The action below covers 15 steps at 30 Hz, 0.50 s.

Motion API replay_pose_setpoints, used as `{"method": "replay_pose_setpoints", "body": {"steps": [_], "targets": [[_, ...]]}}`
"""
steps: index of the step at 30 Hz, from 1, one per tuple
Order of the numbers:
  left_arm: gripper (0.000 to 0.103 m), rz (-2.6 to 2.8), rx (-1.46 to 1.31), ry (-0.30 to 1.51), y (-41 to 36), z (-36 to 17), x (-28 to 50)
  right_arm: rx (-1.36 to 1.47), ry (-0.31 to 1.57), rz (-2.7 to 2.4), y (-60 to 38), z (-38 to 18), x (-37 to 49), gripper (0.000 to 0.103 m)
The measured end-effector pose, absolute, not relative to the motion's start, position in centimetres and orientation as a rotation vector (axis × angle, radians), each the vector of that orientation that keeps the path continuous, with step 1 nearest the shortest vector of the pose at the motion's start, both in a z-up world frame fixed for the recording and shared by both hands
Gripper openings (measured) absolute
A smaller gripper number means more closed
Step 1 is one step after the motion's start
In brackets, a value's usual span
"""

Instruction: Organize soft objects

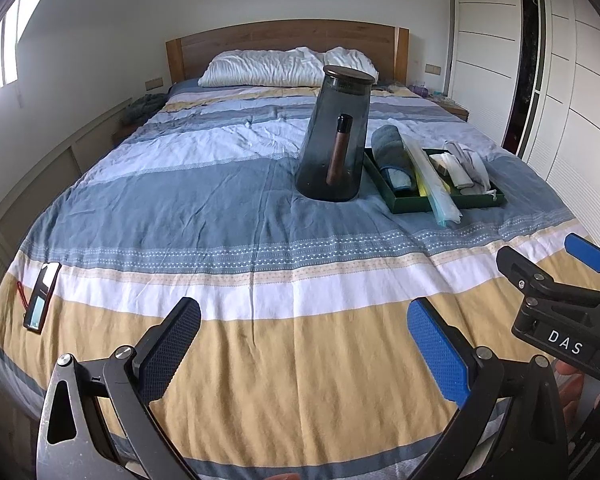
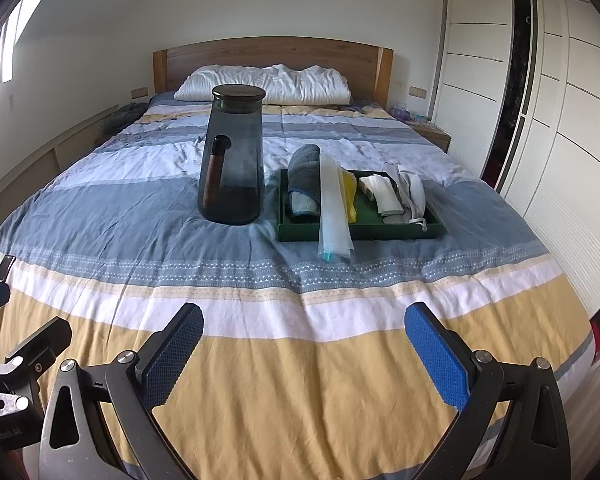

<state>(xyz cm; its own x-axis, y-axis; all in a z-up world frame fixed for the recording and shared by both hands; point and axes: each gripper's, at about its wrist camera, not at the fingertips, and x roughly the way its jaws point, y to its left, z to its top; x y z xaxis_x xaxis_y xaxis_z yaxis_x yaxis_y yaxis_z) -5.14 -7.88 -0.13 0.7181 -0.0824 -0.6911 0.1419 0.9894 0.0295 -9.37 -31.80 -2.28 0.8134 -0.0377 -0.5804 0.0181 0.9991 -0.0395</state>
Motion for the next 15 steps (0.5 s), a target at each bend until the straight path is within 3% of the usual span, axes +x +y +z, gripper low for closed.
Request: {"method": "replay_pose_setpoints", "body": {"steps": [15], "targets": [[0.101,-0.122,0.091,0.749,-8.09,0.11,-5.25,-0.045,0.616,-0.026,-31.65,-1.97,-9.63,0.103]]}}
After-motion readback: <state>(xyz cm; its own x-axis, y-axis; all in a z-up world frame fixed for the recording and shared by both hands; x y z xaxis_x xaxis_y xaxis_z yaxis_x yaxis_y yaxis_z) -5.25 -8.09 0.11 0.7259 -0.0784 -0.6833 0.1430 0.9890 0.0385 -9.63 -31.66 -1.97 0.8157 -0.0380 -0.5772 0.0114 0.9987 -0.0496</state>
